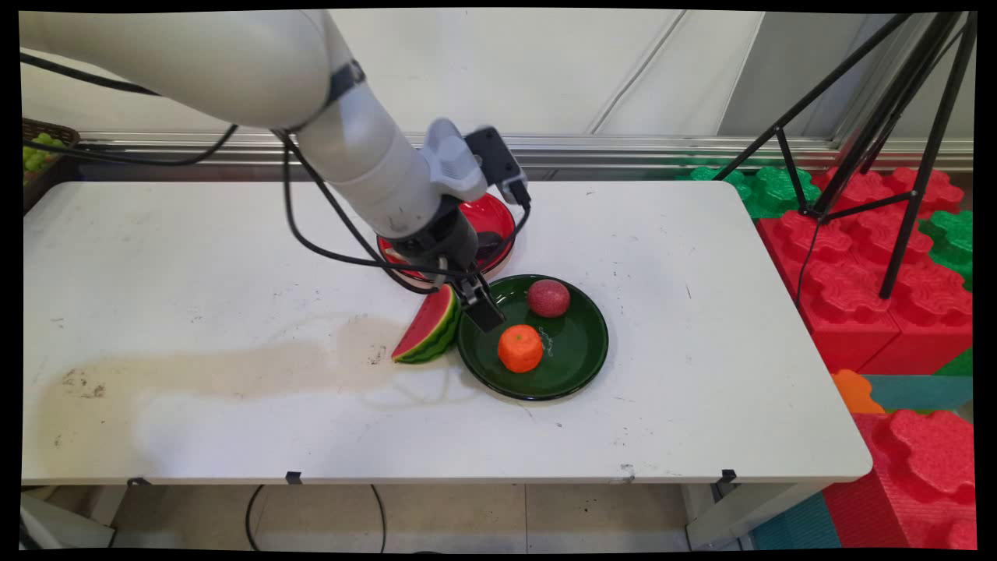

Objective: Pick up the mandarin from the green plate

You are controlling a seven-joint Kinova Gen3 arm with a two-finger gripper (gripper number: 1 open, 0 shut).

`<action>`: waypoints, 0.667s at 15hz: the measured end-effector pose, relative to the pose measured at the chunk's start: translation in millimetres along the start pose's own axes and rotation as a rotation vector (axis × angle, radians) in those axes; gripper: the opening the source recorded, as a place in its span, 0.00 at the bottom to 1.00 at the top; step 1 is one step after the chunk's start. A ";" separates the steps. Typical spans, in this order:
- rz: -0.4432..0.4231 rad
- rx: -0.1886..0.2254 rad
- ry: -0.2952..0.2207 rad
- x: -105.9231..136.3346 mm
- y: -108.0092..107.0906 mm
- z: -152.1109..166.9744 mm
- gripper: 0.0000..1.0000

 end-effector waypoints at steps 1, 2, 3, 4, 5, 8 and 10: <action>-0.004 -0.003 -0.005 0.8 -0.6 4.9 1.00; -0.011 -0.007 -0.011 1.7 -1.4 12.2 1.00; -0.014 -0.010 -0.016 2.2 -1.9 17.1 1.00; -0.018 -0.016 -0.021 3.1 -2.6 24.4 1.00; -0.021 -0.020 -0.024 3.5 -2.9 29.4 1.00; -0.028 -0.043 -0.032 7.3 -3.6 53.2 1.00; -0.030 -0.056 -0.035 9.7 -4.0 67.3 1.00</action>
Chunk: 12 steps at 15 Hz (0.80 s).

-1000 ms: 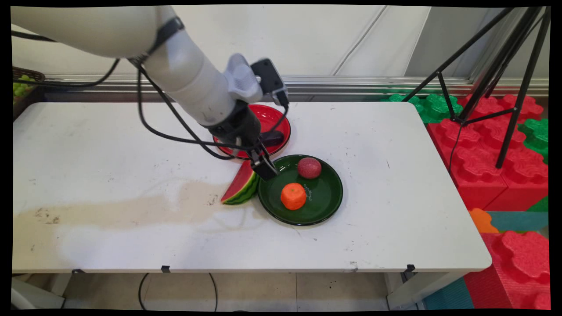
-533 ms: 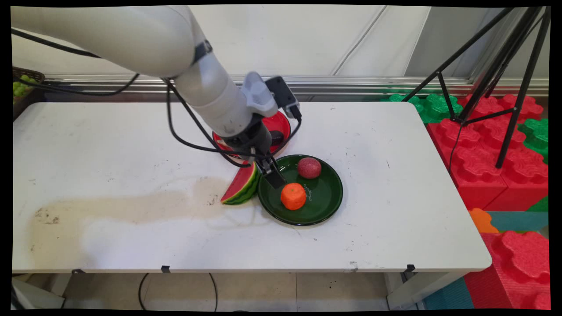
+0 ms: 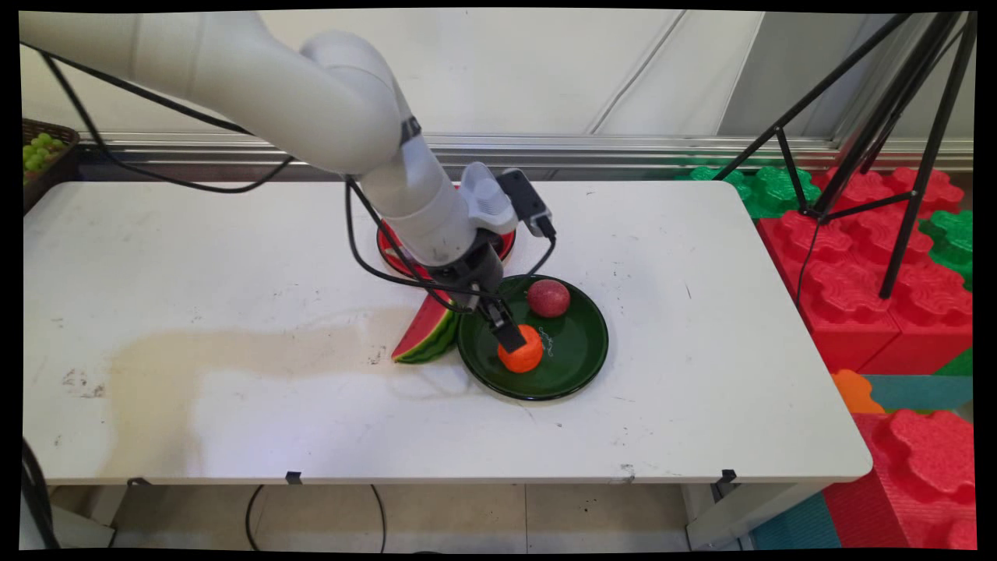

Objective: Pick up the mandarin from the green plate

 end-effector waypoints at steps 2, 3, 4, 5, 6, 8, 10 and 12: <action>-0.002 -0.011 -0.003 1.9 -0.8 12.4 1.00; -0.002 -0.014 -0.004 2.3 -1.0 15.9 1.00; -0.003 -0.019 -0.005 2.5 -1.1 20.8 1.00; -0.004 -0.022 -0.006 2.5 -1.2 23.9 1.00; -0.005 -0.028 -0.006 2.5 -1.2 28.2 1.00; -0.005 -0.039 -0.005 1.9 -1.0 37.0 1.00; -0.002 -0.046 -0.004 1.3 -0.7 42.1 1.00; 0.000 -0.054 -0.003 -0.3 0.0 47.3 1.00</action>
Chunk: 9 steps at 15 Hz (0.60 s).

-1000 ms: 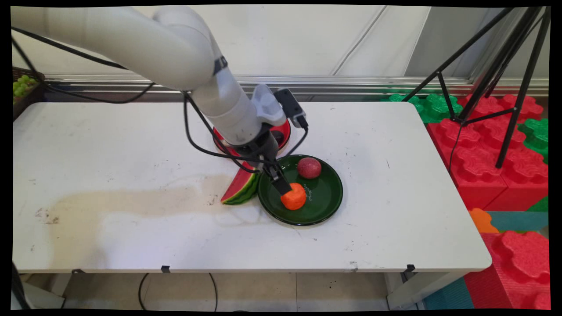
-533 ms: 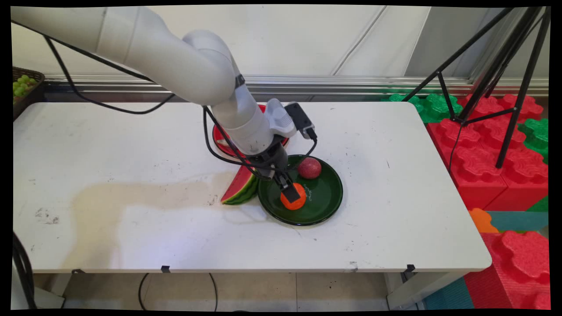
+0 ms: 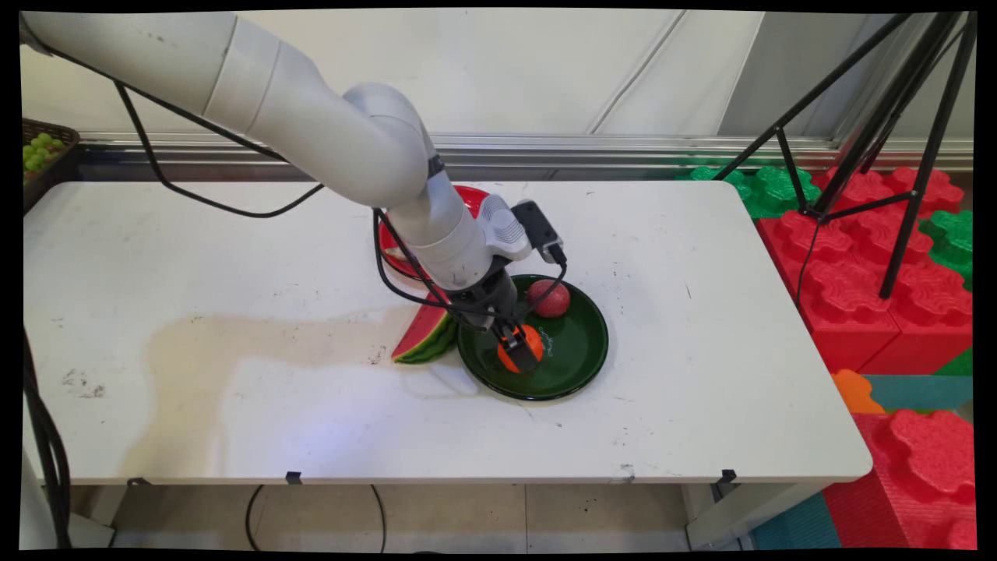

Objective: Pick up the mandarin from the green plate, then place the picked object on the red plate

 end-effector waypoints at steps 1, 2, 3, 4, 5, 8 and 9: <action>0.002 -0.004 0.000 -1.0 0.4 2.2 1.00; 0.003 -0.006 0.000 -1.9 0.8 3.8 1.00; 0.005 -0.008 0.001 -3.2 1.1 5.4 0.00; 0.010 -0.009 0.003 -4.0 1.2 6.6 0.00; 0.018 -0.008 0.007 -4.6 1.0 7.0 0.00; 0.043 -0.004 0.023 -7.3 -0.7 5.8 0.00; 0.051 -0.002 0.029 -8.4 -1.1 3.8 0.00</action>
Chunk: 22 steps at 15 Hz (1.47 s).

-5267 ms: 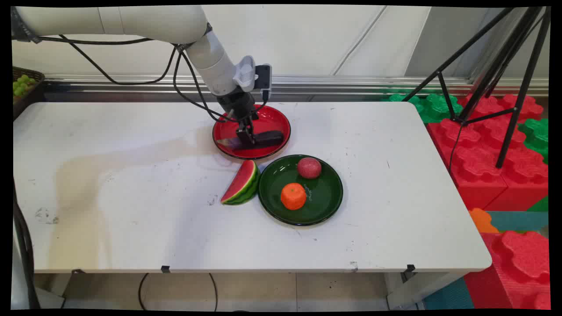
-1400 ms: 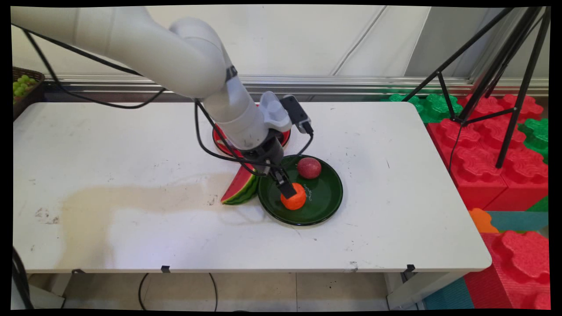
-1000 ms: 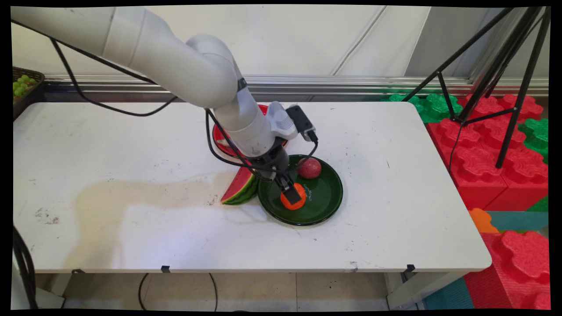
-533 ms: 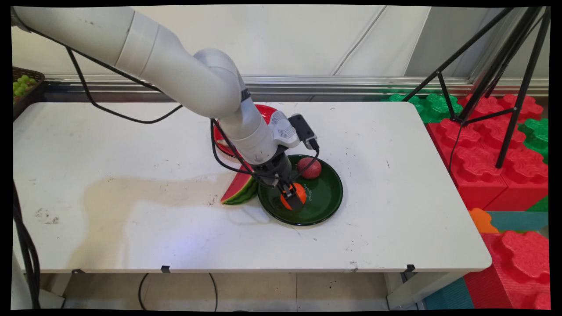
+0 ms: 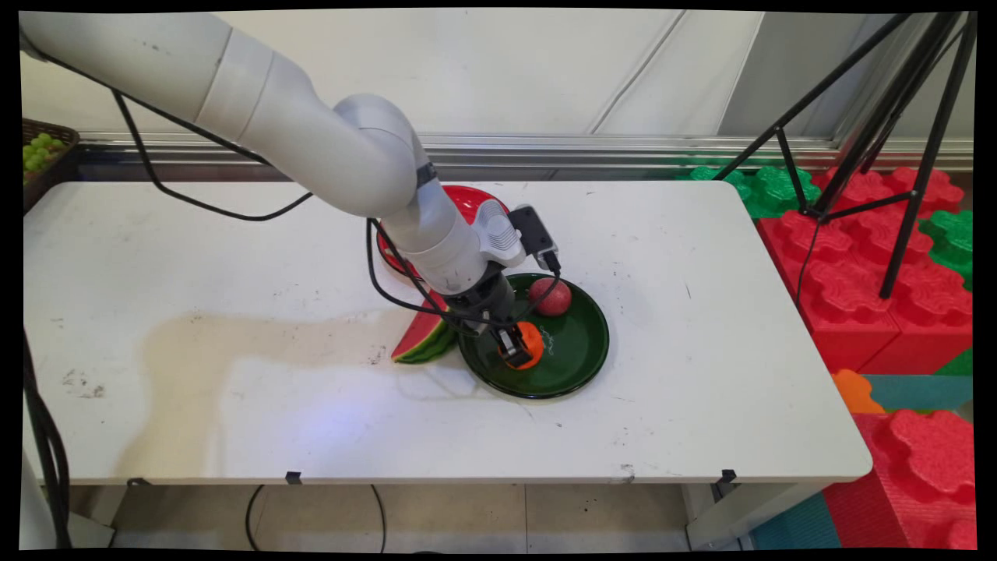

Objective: place the picked object on the red plate

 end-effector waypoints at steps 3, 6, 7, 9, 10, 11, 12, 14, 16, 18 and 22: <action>0.017 0.008 0.015 -2.9 -0.4 -8.7 0.00; 0.042 0.023 0.047 -2.5 0.4 -26.0 0.00; 0.048 0.029 0.060 -1.5 0.7 -32.9 0.00; 0.058 0.047 0.097 2.3 0.3 -53.1 0.00; 0.060 0.058 0.116 4.4 -0.9 -63.7 0.00; 0.061 0.065 0.128 5.8 -1.7 -70.5 0.00; 0.063 0.077 0.145 7.4 -3.4 -80.8 0.00; 0.066 0.105 0.183 9.9 -9.4 -105.1 0.00; 0.059 0.133 0.213 10.0 -17.0 -126.4 0.00; 0.048 0.166 0.231 8.4 -27.5 -144.6 0.00; 0.020 0.245 0.230 -1.9 -58.9 -171.2 0.00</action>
